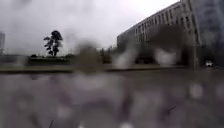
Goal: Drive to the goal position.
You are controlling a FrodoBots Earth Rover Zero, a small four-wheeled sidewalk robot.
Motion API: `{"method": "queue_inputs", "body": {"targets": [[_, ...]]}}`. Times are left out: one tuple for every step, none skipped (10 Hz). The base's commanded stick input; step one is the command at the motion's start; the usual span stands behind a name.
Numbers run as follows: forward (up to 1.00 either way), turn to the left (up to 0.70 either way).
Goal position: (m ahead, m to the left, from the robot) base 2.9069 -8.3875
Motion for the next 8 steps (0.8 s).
{"method": "queue_inputs", "body": {"targets": [[0.41,-0.29],[0.45,-0.27],[0.45,-0.27],[0.45,-0.27],[0.45,-0.27],[0.45,-0.27],[0.45,-0.02],[0.45,0.00]]}}
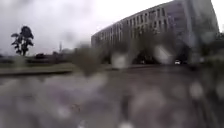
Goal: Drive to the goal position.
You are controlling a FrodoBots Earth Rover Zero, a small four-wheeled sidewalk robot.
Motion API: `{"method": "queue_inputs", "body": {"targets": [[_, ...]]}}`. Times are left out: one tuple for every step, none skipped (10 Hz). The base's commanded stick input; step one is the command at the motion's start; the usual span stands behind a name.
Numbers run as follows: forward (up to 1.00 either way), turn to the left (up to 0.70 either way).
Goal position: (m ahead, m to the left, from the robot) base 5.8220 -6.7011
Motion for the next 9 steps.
{"method": "queue_inputs", "body": {"targets": [[0.45,0.00],[0.45,0.00],[0.45,0.00],[0.45,-0.15],[0.45,-0.27],[0.45,-0.27],[0.45,-0.27],[0.45,-0.27],[0.45,-0.27]]}}
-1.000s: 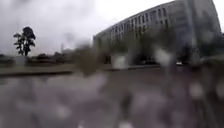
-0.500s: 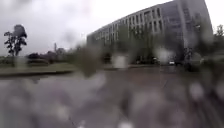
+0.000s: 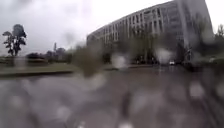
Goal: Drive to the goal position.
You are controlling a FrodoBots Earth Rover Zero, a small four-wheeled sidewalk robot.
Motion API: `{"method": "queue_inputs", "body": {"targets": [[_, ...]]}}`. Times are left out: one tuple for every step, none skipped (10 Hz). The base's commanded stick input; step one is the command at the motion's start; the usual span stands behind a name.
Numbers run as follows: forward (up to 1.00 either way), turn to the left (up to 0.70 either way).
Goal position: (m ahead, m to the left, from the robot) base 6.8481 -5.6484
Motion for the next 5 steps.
{"method": "queue_inputs", "body": {"targets": [[0.45,-0.27],[0.45,-0.27],[0.45,-0.27],[0.45,-0.27],[0.45,-0.27]]}}
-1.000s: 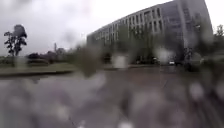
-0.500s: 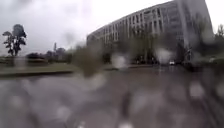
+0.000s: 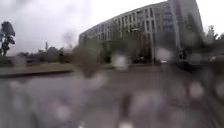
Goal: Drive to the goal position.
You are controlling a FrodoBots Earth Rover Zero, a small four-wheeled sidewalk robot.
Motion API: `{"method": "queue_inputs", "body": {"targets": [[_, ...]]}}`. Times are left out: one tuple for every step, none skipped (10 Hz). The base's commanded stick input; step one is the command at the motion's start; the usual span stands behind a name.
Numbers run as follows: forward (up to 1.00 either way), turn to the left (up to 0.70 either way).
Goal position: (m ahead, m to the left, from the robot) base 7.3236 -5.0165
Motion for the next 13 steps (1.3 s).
{"method": "queue_inputs", "body": {"targets": [[0.45,-0.27],[0.45,-0.27],[0.45,-0.27],[0.45,-0.27],[0.45,-0.27],[0.45,-0.27],[0.45,-0.27],[0.45,-0.27],[0.45,-0.27],[0.45,-0.27],[0.45,-0.27],[0.45,-0.27],[0.45,-0.27]]}}
